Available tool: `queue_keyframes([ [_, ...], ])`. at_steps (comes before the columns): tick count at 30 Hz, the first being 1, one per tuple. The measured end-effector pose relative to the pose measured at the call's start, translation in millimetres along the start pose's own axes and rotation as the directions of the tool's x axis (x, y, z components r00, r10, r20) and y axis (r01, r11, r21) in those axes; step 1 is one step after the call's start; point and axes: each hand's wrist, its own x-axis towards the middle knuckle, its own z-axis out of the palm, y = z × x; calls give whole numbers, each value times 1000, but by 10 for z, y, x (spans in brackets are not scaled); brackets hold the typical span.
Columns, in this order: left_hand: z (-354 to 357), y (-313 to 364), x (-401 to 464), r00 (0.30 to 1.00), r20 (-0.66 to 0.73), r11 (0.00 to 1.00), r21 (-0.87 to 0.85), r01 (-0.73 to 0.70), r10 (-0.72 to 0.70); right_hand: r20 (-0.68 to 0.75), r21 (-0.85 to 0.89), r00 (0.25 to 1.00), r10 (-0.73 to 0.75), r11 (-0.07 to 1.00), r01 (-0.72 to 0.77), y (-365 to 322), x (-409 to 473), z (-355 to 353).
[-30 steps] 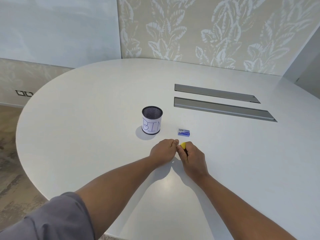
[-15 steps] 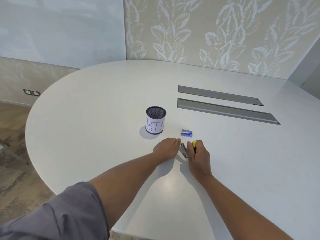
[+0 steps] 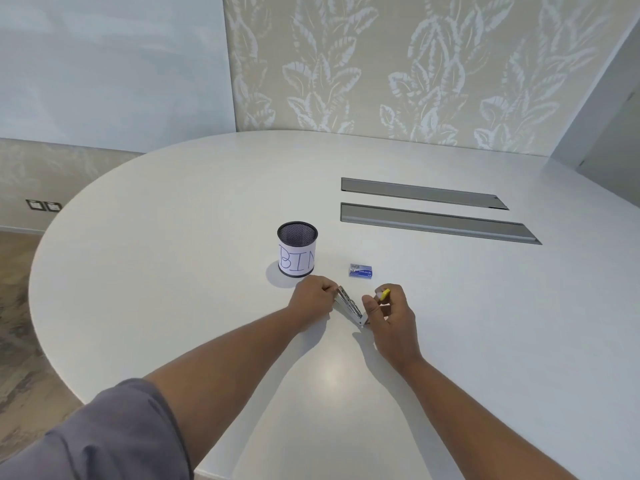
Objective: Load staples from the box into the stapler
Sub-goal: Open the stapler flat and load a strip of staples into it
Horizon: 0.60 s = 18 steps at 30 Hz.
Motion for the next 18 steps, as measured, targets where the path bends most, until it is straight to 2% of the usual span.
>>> queue_keyframes([
  [6, -37, -11, 35, 992, 48, 985, 125, -122, 117, -38, -1, 993, 108, 994, -108, -28, -89, -31],
  [9, -61, -25, 92, 989, 23, 966, 215, -147, 146, -46, -16, 988, 149, 989, -150, -59, -130, -37],
  [14, -49, -113, 162, 988, -48, 956, 263, -130, 148, -26, -300, 978, 205, 932, -203, -105, -211, -61],
  [18, -7, -157, 164, 989, -77, 964, 242, -107, 129, 46, -398, 981, 187, 905, -154, -109, -265, -39],
])
